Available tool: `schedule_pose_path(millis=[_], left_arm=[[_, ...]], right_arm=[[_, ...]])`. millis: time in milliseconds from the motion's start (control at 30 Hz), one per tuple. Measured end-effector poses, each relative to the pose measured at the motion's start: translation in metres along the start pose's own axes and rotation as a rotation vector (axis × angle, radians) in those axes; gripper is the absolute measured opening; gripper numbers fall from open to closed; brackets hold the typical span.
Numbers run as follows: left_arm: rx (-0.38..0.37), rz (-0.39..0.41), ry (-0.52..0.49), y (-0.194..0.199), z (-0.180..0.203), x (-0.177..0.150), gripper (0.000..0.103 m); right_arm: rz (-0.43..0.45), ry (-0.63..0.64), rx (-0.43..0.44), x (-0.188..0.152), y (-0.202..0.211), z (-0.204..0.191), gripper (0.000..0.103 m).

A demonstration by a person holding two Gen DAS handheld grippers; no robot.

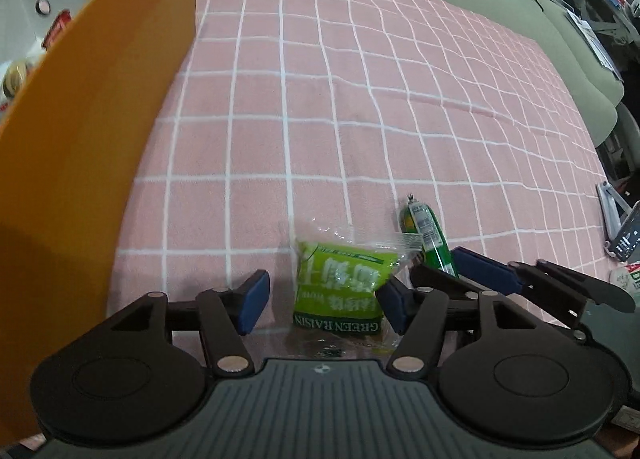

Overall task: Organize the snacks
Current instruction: 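Carry the raisin bag and stick snack over the box and open both tools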

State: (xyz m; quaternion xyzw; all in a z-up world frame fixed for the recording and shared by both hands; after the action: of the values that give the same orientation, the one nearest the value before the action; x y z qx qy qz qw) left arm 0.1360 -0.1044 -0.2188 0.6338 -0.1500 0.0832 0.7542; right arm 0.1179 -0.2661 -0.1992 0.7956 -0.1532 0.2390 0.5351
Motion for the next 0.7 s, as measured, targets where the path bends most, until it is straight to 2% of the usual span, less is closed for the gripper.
schedule_pose_path(millis=[67,133,200,367,500,700], left_arm=[[-0.011,0.015,-0.011,0.001,0.001,-0.001,0.061],[-0.037,0.018,-0.019,0.002,0.004,-0.001,0.047],[-0.024,0.022,-0.023,0.002,0.006,-0.002,0.045],[-0.008,0.03,-0.023,0.004,0.009,-0.003,0.041],[0.033,0.033,-0.027,0.008,0.009,-0.001,0.039],[0.053,0.037,-0.034,0.025,0.006,0.002,0.039]], right_arm=[[-0.001,0.019,-0.002,0.0,-0.003,-0.001,0.032],[-0.004,0.04,-0.001,0.002,-0.008,-0.004,0.027],[-0.005,0.065,-0.008,0.003,-0.011,-0.006,0.02],[-0.018,0.09,-0.03,0.003,-0.016,-0.011,0.02],[-0.063,0.097,-0.072,0.008,-0.022,-0.019,0.019],[-0.08,0.04,-0.071,0.017,-0.03,-0.019,0.019]])
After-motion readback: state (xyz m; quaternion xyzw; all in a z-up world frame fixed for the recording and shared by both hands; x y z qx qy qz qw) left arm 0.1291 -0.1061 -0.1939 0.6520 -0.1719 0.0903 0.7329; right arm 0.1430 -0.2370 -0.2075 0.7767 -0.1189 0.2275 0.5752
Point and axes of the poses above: each gripper's, at about its wrist camera, not at the fingertips, and y roughly against the way its jaws point, z to its right, x to its top, the point moved 4 cm from there along -y, roughly the way its jaws point, and after that the axes turned 6 degrees about x, right-handed, at the moved point
